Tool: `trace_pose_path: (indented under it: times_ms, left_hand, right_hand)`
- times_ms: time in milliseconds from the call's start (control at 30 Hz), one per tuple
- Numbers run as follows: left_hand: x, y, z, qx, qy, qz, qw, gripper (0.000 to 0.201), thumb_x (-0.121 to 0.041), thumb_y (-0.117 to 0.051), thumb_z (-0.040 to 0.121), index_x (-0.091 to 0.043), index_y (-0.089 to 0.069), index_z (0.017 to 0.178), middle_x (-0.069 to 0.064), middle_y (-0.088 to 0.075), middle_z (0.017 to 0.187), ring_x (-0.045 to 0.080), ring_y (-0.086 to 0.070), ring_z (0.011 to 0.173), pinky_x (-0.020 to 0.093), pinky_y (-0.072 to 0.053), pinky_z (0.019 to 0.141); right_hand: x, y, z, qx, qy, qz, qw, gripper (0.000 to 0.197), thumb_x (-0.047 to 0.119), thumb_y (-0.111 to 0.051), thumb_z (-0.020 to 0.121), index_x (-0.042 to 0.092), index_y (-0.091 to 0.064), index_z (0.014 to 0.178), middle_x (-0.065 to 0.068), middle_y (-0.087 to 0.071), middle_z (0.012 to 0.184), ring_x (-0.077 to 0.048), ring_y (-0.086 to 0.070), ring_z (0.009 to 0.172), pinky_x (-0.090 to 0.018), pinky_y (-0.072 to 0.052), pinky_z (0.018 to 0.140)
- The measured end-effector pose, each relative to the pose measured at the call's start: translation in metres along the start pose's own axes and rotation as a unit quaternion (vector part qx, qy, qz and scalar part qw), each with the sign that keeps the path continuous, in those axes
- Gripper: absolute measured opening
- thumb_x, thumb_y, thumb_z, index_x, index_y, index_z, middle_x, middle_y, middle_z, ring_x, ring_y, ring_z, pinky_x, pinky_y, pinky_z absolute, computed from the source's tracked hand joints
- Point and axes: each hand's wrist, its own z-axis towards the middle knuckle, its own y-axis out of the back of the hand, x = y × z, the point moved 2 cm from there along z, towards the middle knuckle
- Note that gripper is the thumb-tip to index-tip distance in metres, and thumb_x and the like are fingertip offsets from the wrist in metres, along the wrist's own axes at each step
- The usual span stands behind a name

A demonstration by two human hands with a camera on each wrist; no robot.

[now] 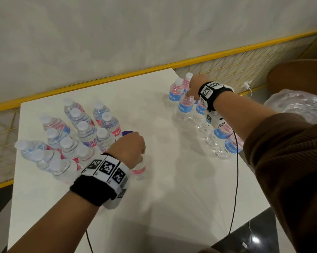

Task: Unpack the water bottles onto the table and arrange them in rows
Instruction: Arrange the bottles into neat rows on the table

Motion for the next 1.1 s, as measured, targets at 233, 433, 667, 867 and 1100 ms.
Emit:
trace_pose_path:
  times_ms: [233, 433, 667, 867, 1100]
  left_hand:
    - [-0.021, -0.001, 0.014, -0.071, -0.055, 0.016, 0.996, 0.029, -0.004, -0.052, 0.09, -0.014, -0.068, 0.112, 0.006, -0.056, 0.118, 0.025, -0.059, 0.105, 0.023, -0.039, 0.081]
    - [-0.022, -0.001, 0.014, -0.08, -0.052, 0.013, 0.995, 0.028, -0.004, -0.054, 0.09, -0.013, -0.068, 0.113, 0.006, -0.057, 0.119, 0.024, -0.059, 0.105, 0.022, -0.037, 0.078]
    - [-0.021, -0.003, 0.013, -0.078, -0.051, 0.015, 0.996, 0.028, -0.005, -0.054, 0.09, -0.015, -0.067, 0.114, 0.004, -0.056, 0.12, 0.023, -0.059, 0.105, 0.021, -0.037, 0.079]
    - [-0.016, -0.004, 0.015, -0.062, -0.041, 0.004, 0.997, 0.028, -0.007, -0.052, 0.092, -0.018, -0.066, 0.114, 0.001, -0.053, 0.121, 0.021, -0.056, 0.108, 0.02, -0.035, 0.08]
    - [-0.006, -0.005, 0.013, -0.05, 0.004, -0.032, 0.998, 0.056, -0.02, -0.064, 0.085, -0.013, -0.041, 0.136, 0.005, -0.048, 0.125, 0.024, -0.055, 0.113, 0.031, -0.046, 0.089]
  right_hand:
    - [0.0, 0.004, 0.002, 0.03, 0.014, 0.01, 0.999, 0.046, 0.012, -0.072, 0.08, 0.008, -0.057, 0.124, -0.013, -0.061, 0.119, -0.031, -0.064, 0.102, -0.036, -0.051, 0.085]
    - [-0.001, 0.005, 0.004, 0.025, 0.022, 0.001, 0.999, 0.044, 0.011, -0.069, 0.083, 0.006, -0.058, 0.126, -0.013, -0.057, 0.126, -0.029, -0.062, 0.11, -0.033, -0.049, 0.092]
    - [0.001, 0.007, 0.008, 0.03, 0.021, -0.035, 0.999, 0.047, 0.011, -0.07, 0.082, 0.008, -0.058, 0.127, -0.012, -0.056, 0.128, -0.028, -0.057, 0.115, -0.032, -0.047, 0.091]
    - [0.014, 0.011, -0.014, -0.019, 0.013, -0.067, 0.997, 0.042, 0.016, -0.064, 0.084, 0.005, -0.055, 0.124, -0.015, -0.06, 0.118, -0.032, -0.059, 0.108, -0.037, -0.051, 0.089]
    - [0.094, -0.023, -0.133, 0.145, 0.224, 0.006, 0.964, 0.053, 0.024, -0.071, 0.08, 0.015, -0.051, 0.129, -0.002, -0.055, 0.116, -0.021, -0.053, 0.107, -0.022, -0.035, 0.077]
